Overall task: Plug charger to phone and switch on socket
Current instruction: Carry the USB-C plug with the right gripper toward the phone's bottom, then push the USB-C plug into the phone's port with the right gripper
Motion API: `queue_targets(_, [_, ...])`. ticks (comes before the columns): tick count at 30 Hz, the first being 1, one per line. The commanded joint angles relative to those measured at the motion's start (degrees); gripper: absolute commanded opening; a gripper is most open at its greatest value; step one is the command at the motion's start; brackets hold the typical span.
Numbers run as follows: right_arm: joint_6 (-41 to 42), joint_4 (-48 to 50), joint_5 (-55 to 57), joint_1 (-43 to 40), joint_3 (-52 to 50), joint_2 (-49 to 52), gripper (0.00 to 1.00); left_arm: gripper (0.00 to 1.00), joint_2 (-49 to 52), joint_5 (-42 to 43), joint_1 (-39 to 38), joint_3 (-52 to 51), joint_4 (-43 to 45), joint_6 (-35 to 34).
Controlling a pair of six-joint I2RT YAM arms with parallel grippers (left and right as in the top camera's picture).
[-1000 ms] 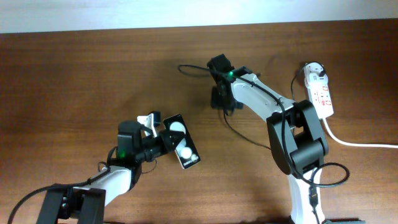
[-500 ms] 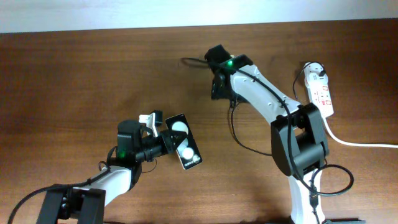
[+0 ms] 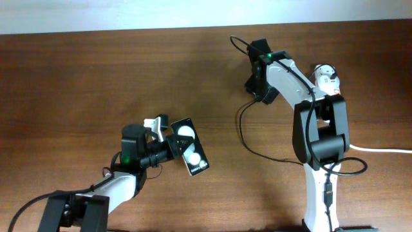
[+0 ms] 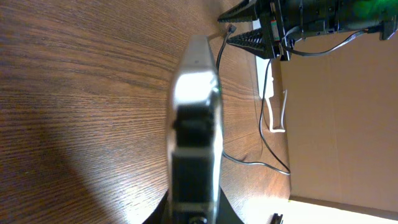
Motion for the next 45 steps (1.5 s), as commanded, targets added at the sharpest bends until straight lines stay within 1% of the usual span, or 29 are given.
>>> queue_targets(1, [0.5, 0.0, -4.0, 0.5, -0.2, 2.4, 0.34, 0.03, -0.2, 1.0, -0.2, 0.6, 0.6, 1.1])
queue_targets(2, [0.5, 0.0, -4.0, 0.5, -0.2, 2.4, 0.25, 0.02, -0.2, 1.0, -0.2, 0.6, 0.6, 1.1])
queue_targets(3, [0.5, -0.1, -4.0, 0.5, -0.2, 2.4, 0.12, 0.03, -0.2, 1.1, -0.2, 0.6, 0.6, 1.1])
queue_targets(4, [0.0, -0.4, -4.1, 0.5, -0.2, 2.4, 0.04, 0.02, -0.2, 1.1, -0.2, 0.6, 0.6, 1.1])
queue_targets(6, [-6.4, -0.5, -6.4, 0.5, -0.1, 2.0, 0.04, 0.0, -0.2, 1.1, -0.2, 0.6, 0.6, 1.1])
queue_targets(7, [-12.0, -0.7, -10.1, 0.5, -0.1, 0.5, 0.04, 0.0, -0.2, 1.1, -0.2, 0.6, 0.6, 1.1])
queue_targets(9, [-19.5, -3.2, -15.4, 0.5, 0.0, -4.7, 0.04, 0.0, -0.2, 2.8, 0.0, 0.6, 0.8, 1.0])
queue_targets(10, [-24.5, -6.3, -18.1, 0.5, 0.0, -9.4, 0.04, 0.0, -0.2, 4.9, 1.0, 0.6, 0.8, 0.0])
queue_targets(12, [-33.0, -13.2, -24.9, 0.5, 0.0, -17.3, 0.04, 0.0, -0.2, 10.8, 4.7, 0.6, 0.8, -4.0])
queue_targets(14, [-40.7, -19.9, -33.4, 0.5, -0.1, -24.3, 0.04, 0.0, -0.2, 15.6, 7.0, 0.6, 0.8, -11.4])
queue_targets(16, [-47.1, -25.3, -40.5, 0.5, -0.7, -30.6, 0.04, 0.0, -0.2, 17.9, 7.3, 0.6, 0.8, -20.3])
queue_targets(17, [-50.2, -26.5, -43.6, 0.5, -1.7, -33.4, 0.04, 0.0, -0.2, 18.0, 7.3, 0.6, 0.9, -23.8])
queue_targets(18, [-53.6, -28.2, -45.0, 0.5, -3.2, -36.5, 0.04, 0.0, -0.2, 18.3, 7.3, 0.6, 3.5, -25.9])
queue_targets(19, [-53.8, -28.5, -45.0, 0.5, -4.6, -38.0, 0.04, 0.0, -0.2, 19.2, 7.3, 0.6, 7.2, -28.1])
queue_targets(20, [-53.8, -28.5, -45.0, 0.5, -8.4, -40.8, 0.04, 0.0, -0.2, 20.0, 7.3, 0.6, 13.1, -32.4])
queue_targets(21, [-55.3, -27.5, -46.8, 0.5, -16.8, -45.7, 0.04, 0.0, -0.2, 20.8, 7.3, 1.0, 22.4, -38.3])
queue_targets(22, [-55.2, -24.8, -47.4, 0.5, -23.7, -49.9, 0.04, 0.0, -0.2, 21.7, 7.3, 2.1, 26.6, -42.3])
queue_targets(25, [-55.0, -16.6, -49.9, 0.5, -42.0, -61.9, 0.04, 0.0, -0.2, 21.7, 7.3, 5.3, 26.4, -42.7])
queue_targets(26, [-54.9, -15.9, -49.9, 0.5, -44.7, -63.8, 0.04, 0.0, -0.2, 21.7, 7.3, 6.7, 26.2, -42.7])
queue_targets(27, [-54.8, -15.6, -49.7, 0.5, -46.7, -65.6, 0.04, 0.0, -0.2, 21.7, 7.3, 8.6, 23.9, -42.6])
queue_targets(30, [-53.7, -15.7, -50.0, 2.8, -47.0, -66.8, 0.04, 0.0, -0.2, 20.9, 6.8, 11.1, 22.1, -42.6])
queue_targets(31, [-52.7, -14.8, -49.9, 6.9, -47.0, -66.8, 0.04, 0.0, -0.2, 18.8, 5.7, 11.2, 22.1, -42.6])
queue_targets(33, [-47.0, -10.6, -47.9, 12.8, -47.0, -66.8, 0.04, 0.0, 0.2, 17.9, 4.3, 11.2, 22.1, -42.3])
queue_targets(34, [-41.7, -7.0, -43.6, 17.1, -47.0, -66.8, 0.04, 0.0, 0.3, 17.1, 3.6, 11.2, 22.1, -39.3])
queue_targets(36, [-34.3, -5.2, -35.7, 22.6, -47.0, -66.8, 0.04, 0.0, 0.3, 17.7, 3.4, 11.2, 22.1, -38.7])
queue_targets(37, [-32.0, -5.1, -34.2, 24.7, -47.0, -66.8, 0.04, 0.0, 0.3, 17.9, 3.4, 11.2, 22.1, -38.7])
queue_targets(39, [-29.5, -4.7, -33.9, 25.8, -47.0, -66.8, 0.04, 0.0, 0.3, 19.1, 3.4, 11.2, 22.1, -37.5])
queue_targets(43, [-29.4, -3.5, -34.0, 25.8, -47.0, -66.8, 0.04, 0.0, 0.3, 21.0, 3.4, 11.2, 22.1, -37.4])
queue_targets(45, [-26.3, -3.0, -33.1, 25.8, -47.0, -66.8, 0.04, 0.0, 0.3, 21.0, 3.4, 11.2, 22.1, -37.4])
